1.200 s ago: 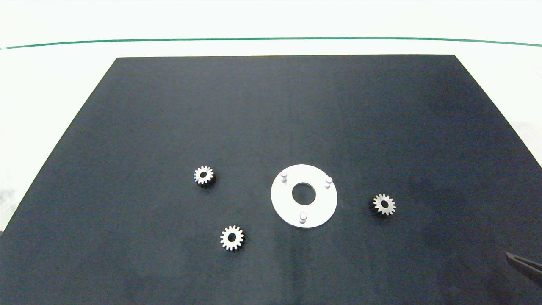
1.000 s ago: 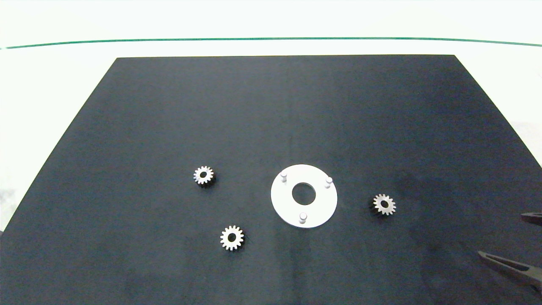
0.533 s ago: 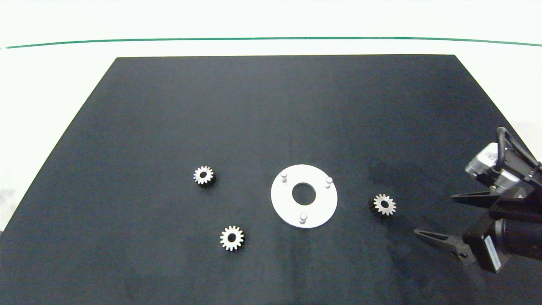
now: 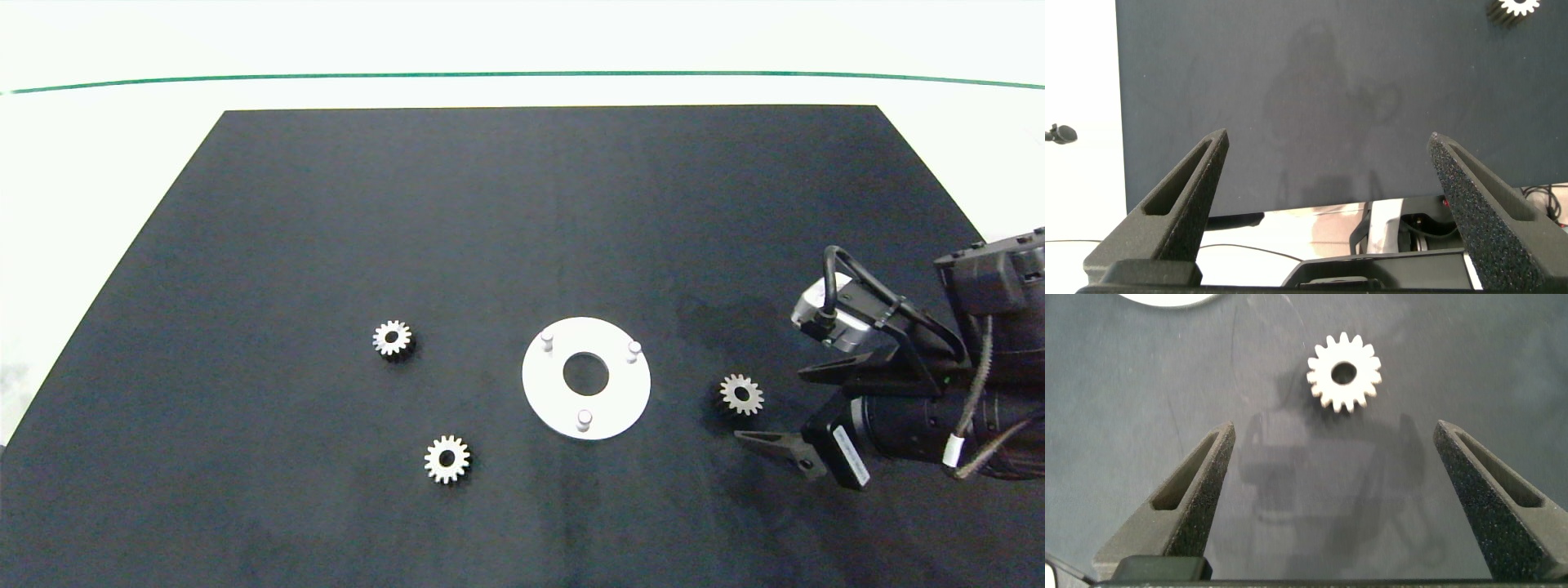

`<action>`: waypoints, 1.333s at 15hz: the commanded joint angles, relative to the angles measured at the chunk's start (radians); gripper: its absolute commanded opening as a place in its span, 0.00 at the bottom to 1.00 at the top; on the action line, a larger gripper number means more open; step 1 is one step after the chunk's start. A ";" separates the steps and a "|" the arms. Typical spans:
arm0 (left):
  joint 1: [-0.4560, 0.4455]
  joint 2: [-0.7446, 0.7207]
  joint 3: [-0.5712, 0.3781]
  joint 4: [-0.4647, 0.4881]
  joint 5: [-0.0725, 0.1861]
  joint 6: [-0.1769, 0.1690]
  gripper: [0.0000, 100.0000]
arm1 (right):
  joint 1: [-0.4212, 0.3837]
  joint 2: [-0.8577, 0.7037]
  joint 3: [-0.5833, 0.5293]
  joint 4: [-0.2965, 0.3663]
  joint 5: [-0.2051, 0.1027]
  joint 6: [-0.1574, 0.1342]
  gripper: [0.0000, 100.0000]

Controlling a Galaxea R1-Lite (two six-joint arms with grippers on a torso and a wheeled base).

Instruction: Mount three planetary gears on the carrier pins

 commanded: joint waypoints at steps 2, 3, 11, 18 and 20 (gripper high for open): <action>0.001 -0.006 -0.003 0.004 -0.001 0.001 1.00 | 0.009 0.079 -0.041 0.001 -0.018 -0.001 1.00; 0.003 -0.006 -0.003 0.004 -0.001 0.001 1.00 | 0.010 0.082 -0.046 0.001 -0.018 -0.001 1.00; 0.003 -0.025 -0.014 0.004 -0.001 0.009 1.00 | 0.007 0.154 -0.077 0.000 -0.015 0.014 0.98; 0.000 -0.026 -0.024 0.004 -0.001 0.009 1.00 | 0.003 0.162 -0.087 0.001 -0.017 0.016 0.85; 0.000 -0.028 -0.024 0.004 -0.002 0.009 1.00 | -0.002 0.167 -0.087 0.001 -0.017 0.016 0.80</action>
